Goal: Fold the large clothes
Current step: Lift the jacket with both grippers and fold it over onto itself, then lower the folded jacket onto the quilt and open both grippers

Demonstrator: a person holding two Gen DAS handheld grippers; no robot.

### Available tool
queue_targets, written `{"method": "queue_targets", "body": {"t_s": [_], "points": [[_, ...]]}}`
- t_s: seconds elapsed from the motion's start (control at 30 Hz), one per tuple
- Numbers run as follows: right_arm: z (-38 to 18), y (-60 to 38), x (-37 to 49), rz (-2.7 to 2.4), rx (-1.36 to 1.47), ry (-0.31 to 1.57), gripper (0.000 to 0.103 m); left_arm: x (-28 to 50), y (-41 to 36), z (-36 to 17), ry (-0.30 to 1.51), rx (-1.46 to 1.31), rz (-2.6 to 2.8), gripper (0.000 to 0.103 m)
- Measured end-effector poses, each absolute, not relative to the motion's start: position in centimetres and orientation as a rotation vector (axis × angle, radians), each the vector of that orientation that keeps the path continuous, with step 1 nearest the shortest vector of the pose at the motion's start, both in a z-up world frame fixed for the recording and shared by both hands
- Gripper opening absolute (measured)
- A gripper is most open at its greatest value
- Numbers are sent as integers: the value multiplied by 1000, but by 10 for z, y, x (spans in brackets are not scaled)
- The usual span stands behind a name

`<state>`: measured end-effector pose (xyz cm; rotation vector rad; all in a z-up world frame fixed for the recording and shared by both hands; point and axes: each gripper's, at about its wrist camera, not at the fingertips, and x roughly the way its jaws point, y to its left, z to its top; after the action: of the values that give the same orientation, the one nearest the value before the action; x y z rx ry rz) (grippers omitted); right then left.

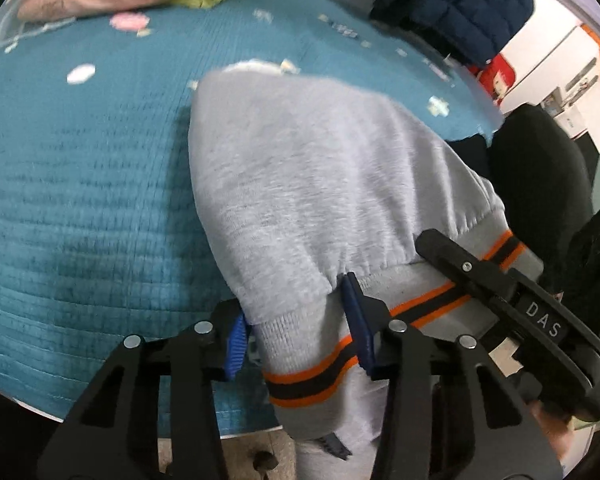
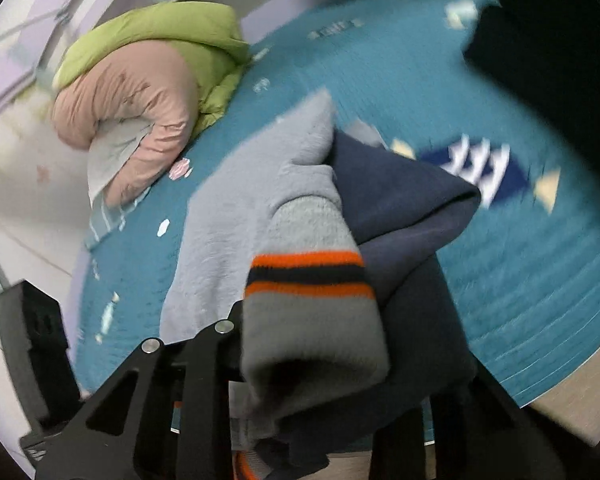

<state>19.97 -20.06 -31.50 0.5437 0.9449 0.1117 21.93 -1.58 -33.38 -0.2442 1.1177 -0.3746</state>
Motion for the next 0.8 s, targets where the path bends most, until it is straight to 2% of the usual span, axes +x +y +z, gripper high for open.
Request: {"method": "queue_targets", "body": {"t_s": [0.27,0.47,0.67,0.8], "points": [[-234,-199,188,104,272,802,26,200,-28,-261,984,-294,-445,42],[-163,-240,169,87,190,632,26,203,-76,-188,865,-317,-558,41],[-82,-317,151,9,136,422,26,209,-165,-108,694,-285,-704,42],[-51,-386,138,-60,144,283,27,214,-251,-69,574,-263,-794,42]]}}
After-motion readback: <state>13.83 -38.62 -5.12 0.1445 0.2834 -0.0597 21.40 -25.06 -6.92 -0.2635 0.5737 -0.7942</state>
